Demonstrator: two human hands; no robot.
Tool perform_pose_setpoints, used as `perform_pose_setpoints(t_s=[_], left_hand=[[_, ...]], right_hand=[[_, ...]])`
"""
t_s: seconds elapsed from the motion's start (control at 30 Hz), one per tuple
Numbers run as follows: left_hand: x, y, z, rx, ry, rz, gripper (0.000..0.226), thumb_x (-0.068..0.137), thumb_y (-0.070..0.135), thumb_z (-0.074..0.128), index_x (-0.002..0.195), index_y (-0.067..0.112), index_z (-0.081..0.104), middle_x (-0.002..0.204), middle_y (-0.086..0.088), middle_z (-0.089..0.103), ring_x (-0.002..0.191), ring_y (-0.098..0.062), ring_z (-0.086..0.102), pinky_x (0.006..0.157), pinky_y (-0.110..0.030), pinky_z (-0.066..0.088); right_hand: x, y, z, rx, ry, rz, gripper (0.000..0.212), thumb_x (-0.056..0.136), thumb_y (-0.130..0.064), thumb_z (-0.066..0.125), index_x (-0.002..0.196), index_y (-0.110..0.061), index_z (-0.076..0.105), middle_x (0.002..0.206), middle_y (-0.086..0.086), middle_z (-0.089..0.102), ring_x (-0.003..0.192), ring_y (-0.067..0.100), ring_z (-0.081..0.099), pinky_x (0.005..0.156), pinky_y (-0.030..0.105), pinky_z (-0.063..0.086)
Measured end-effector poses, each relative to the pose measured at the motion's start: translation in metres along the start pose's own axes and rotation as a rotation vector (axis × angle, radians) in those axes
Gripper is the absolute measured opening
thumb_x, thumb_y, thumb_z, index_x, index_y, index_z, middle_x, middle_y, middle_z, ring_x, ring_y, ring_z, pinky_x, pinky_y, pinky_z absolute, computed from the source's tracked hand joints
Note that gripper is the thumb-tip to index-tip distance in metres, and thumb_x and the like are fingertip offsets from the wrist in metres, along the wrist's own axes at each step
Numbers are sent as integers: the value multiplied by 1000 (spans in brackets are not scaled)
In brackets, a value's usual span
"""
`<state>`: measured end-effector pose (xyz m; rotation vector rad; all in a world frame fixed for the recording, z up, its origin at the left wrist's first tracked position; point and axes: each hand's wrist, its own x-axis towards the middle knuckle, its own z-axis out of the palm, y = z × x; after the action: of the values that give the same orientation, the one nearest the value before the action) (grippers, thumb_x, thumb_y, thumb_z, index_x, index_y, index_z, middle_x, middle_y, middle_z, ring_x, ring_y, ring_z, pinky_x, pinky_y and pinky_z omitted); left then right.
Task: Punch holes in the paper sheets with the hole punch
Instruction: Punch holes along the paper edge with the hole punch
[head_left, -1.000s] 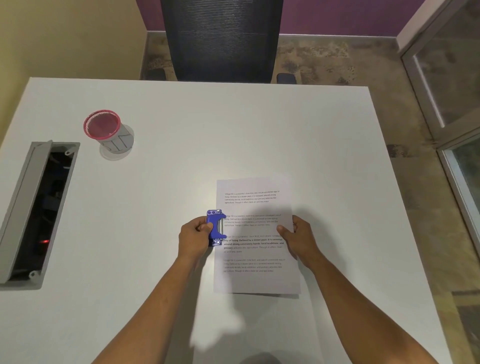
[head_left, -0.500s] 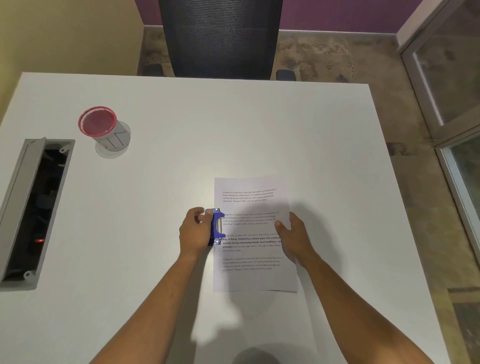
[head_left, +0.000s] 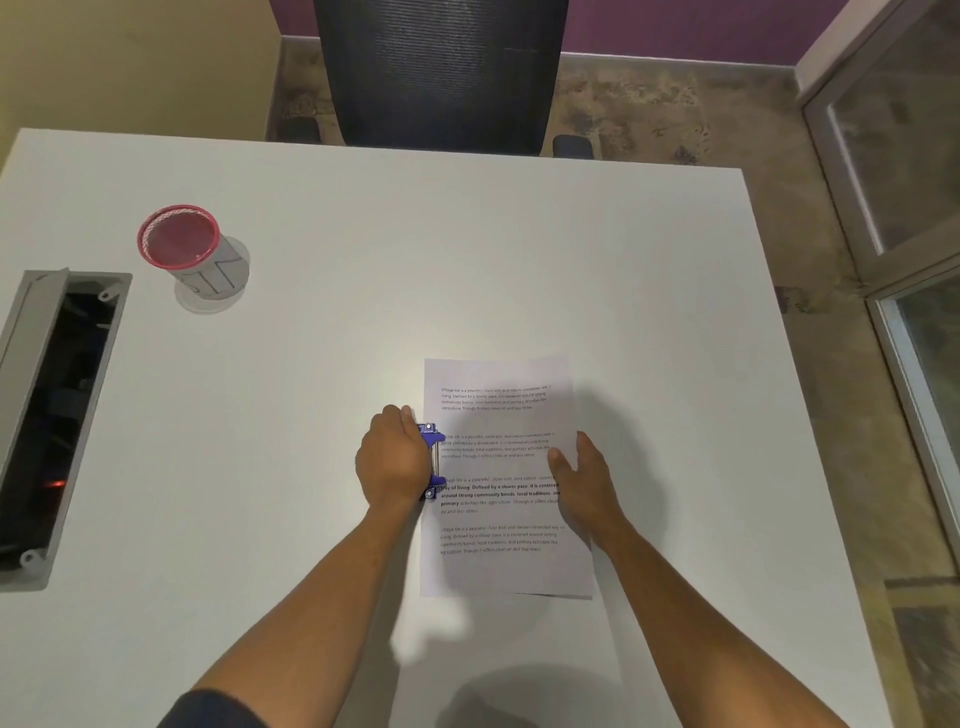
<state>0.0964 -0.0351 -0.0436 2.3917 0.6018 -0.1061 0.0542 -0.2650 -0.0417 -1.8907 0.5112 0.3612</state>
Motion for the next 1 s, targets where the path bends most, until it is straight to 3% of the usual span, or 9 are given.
perform_pose_setpoints(t_s=[0.17,0.33,0.47,0.9,1.0], left_hand=[[4,-5,1,200,70,121,41,96,28,28,81,3,56,81,-17,59,76,-37,51,64,-41,33],[5,-13,8,239,109,108,25,98,18,40,88,5,60,87,-17,59,82,-37,50,67,-42,32],[6,-18,10,266,130,127,24,95,19,38,86,9,59,85,-14,58,79,-35,49,66,-38,27],[3,-9,5,173,94,66,28,101,18,41,84,5,58,85,-16,60,79,-36,50,66,-40,31],[2,-3,0,140,34,36,35,102,25,35,82,7,56,84,-14,61,80,-35,50,68,-40,35]], right_hand=[[0,3,2,2,7,13,20,101,-27,46,119,-28,54,111,-19,64,94,-8,63,64,6,49],[1,3,2,-22,23,21,15,101,-23,46,114,-27,53,104,-21,62,87,-21,58,59,-1,44],[3,5,3,-40,21,23,16,101,-24,46,116,-26,51,102,-24,60,85,-24,57,56,-2,43],[1,2,0,-15,8,3,17,100,-25,50,116,-31,53,101,-24,62,83,-22,59,54,0,44],[1,2,-3,13,-16,13,20,100,-29,51,120,-29,54,106,-18,66,86,-11,65,57,7,51]])
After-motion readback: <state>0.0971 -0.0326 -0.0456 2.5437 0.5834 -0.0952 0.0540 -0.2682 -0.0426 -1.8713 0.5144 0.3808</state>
